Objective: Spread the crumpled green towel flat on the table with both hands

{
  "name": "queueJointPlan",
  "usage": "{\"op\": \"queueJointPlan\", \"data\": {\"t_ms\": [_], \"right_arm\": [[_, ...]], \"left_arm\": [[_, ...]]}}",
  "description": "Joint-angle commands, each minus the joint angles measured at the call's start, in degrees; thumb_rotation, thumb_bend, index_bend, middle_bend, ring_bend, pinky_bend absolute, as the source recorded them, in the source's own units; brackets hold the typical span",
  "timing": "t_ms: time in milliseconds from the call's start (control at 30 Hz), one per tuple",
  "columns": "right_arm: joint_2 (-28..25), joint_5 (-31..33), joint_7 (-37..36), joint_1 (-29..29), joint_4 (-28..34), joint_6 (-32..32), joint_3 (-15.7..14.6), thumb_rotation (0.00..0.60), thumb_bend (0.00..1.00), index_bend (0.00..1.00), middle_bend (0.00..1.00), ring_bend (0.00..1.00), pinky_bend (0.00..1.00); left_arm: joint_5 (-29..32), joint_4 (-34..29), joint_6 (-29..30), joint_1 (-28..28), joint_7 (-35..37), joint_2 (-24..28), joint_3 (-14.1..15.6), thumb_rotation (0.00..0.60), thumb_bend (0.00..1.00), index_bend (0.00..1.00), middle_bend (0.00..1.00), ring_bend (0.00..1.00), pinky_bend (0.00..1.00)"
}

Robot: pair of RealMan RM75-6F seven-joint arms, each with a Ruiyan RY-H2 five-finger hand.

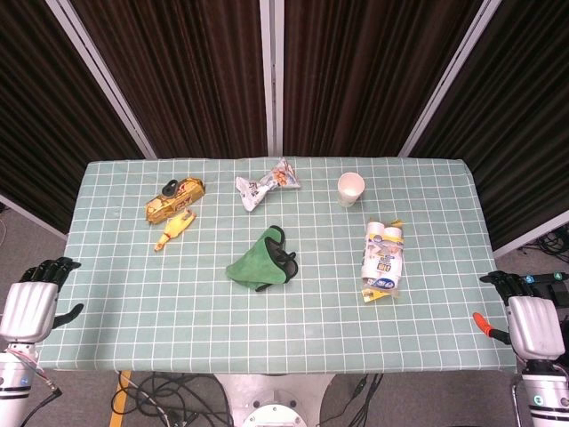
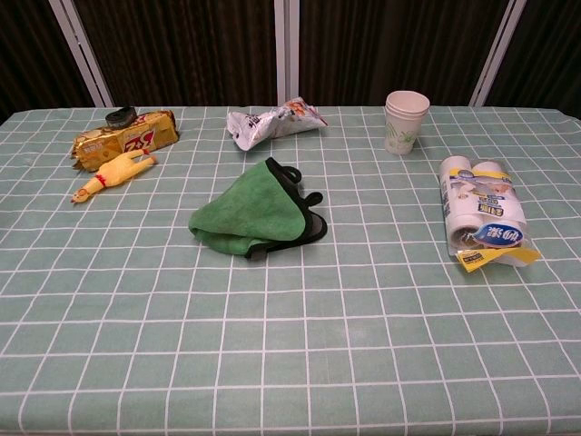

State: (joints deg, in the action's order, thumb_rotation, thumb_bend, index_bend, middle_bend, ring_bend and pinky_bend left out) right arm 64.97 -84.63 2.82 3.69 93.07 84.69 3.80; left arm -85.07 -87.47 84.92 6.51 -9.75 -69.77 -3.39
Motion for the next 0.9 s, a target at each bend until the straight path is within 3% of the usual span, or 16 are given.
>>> {"op": "queueJointPlan", "data": {"t_ms": [33, 433, 733, 900], "right_arm": [[0.05, -0.11, -0.57, 0.30, -0.11, -0.28, 0.12, 0.565, 0.09, 0.29, 0.25, 0.21, 0.31], [-1.73, -2.48, -4.30, 0.37, 1.76, -0.33, -0.82, 0.564, 0.09, 0.32, 0.25, 0.22, 0.31], [-0.46, -2.63, -5.29, 7.21, 8.43, -9.45, 0.78, 0.569, 0.14, 0.44, 0.25, 0.21, 0.31], [3.31, 1.72, -1.89, 13.24, 11.35, -17.64, 3.19, 0.566, 0.15, 0.47, 0.21, 0.06, 0.20]], "left_arm": [[0.41, -0.59, -0.17, 0.04, -0.31, 0.10, -0.05, 0.600, 0.06, 0.26, 0.27, 0.23, 0.31], [-0.54, -2.20, 1.72, -1.12, -0.67, 0.79, 0.69, 0.600, 0.06, 0.26, 0.27, 0.23, 0.31], [-1.79, -2.74, 2.21, -1.09, -0.15, 1.36, 0.93, 0.600, 0.06, 0.26, 0.27, 0.23, 0.31], [-2.48, -2.95, 2.88, -1.47, 0.58, 1.92, 1.25, 0.600, 0.06, 0.26, 0.27, 0.23, 0.31]]}}
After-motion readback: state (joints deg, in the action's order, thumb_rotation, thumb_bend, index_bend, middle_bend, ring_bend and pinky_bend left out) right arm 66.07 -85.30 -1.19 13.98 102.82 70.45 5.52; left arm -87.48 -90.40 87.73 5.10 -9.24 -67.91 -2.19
